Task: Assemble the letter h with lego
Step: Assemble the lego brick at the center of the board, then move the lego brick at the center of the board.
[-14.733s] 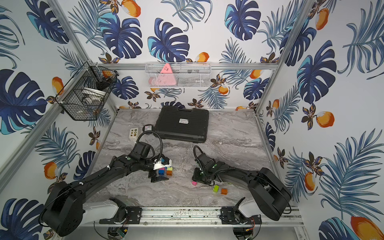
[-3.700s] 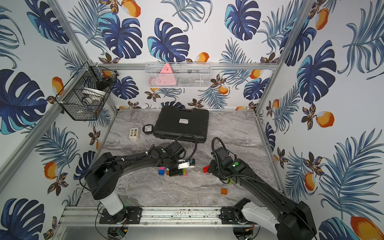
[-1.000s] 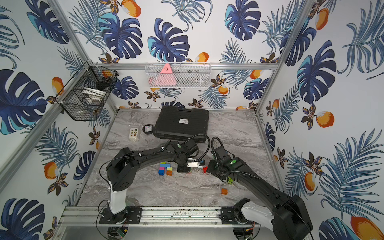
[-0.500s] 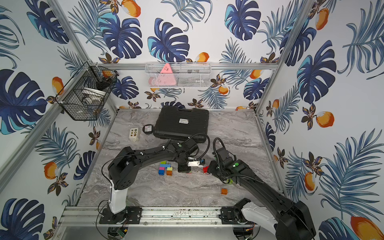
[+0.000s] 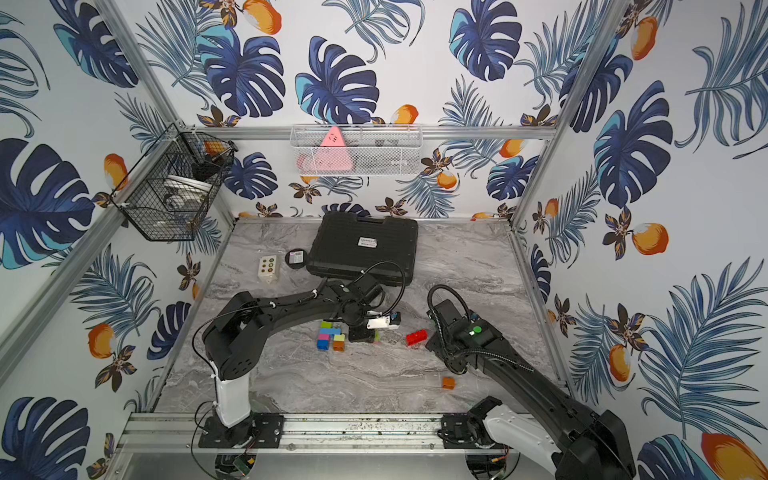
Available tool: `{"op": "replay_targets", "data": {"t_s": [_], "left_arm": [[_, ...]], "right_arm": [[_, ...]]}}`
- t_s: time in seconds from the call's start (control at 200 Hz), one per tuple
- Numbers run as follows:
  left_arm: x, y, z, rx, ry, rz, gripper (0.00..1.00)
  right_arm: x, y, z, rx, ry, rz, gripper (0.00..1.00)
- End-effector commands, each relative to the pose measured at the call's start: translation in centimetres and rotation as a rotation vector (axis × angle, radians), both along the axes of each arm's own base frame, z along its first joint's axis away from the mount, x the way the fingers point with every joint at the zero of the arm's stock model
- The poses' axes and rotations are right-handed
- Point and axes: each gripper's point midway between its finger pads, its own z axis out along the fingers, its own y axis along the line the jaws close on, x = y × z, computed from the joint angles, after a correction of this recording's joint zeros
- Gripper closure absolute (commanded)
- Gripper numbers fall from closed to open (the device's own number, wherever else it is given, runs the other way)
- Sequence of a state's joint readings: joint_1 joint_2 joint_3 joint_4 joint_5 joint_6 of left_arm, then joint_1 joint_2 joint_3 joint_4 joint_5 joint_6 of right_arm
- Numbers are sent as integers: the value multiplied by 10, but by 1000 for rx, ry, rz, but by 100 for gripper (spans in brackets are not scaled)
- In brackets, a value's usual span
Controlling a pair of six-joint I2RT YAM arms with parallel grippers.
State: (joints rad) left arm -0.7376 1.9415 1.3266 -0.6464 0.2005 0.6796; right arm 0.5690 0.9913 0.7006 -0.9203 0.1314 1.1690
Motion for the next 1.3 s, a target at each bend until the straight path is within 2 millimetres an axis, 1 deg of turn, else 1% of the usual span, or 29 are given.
{"op": "replay_targets", "data": {"t_s": [0.0,0.06,0.145,0.281,0.381,0.426,0.476,0.566,0.681,0.812,0.907,0.972,1.062,1.177,1.237,1.297], "left_arm": [[-11,22,-13,99,52,12,66],[-11,20,-8,80,52,13,61],[-10,16,1,40,35,12,51],[-6,11,17,-12,-2,25,35],[-5,7,31,-65,-16,37,29],[-6,6,38,-89,-13,43,27],[-8,5,46,-113,-9,43,26],[-11,8,59,-150,1,49,25],[-8,17,71,-195,-4,80,25],[-6,32,71,-200,-7,115,25],[-8,40,71,-214,3,138,26],[-10,45,73,-230,13,154,26],[-12,54,79,-263,14,173,26],[-12,64,81,-282,8,191,26],[-11,68,84,-290,10,201,26],[-10,72,87,-304,13,214,26]], "right_arm": [[-30,-29,-8,-75,90,-185,36],[-38,-37,-9,-99,110,-231,35],[-46,-39,-11,-93,141,-258,33],[-56,-35,-22,-71,193,-257,32],[-57,-27,-29,-45,214,-218,32],[-59,-26,-32,-52,230,-205,32],[-61,-27,-36,-64,243,-192,33],[-57,-21,-43,-44,240,-156,36],[-52,-16,-50,-48,250,-129,37],[-42,-5,-57,-11,233,-123,38],[-36,3,-61,14,227,-109,43],[-36,5,-65,13,240,-98,46],[-38,7,-67,-4,251,-79,54],[-39,7,-66,-40,254,-44,57],[-36,15,-64,-28,246,-21,58],[-32,28,-61,-3,228,22,58]]}}
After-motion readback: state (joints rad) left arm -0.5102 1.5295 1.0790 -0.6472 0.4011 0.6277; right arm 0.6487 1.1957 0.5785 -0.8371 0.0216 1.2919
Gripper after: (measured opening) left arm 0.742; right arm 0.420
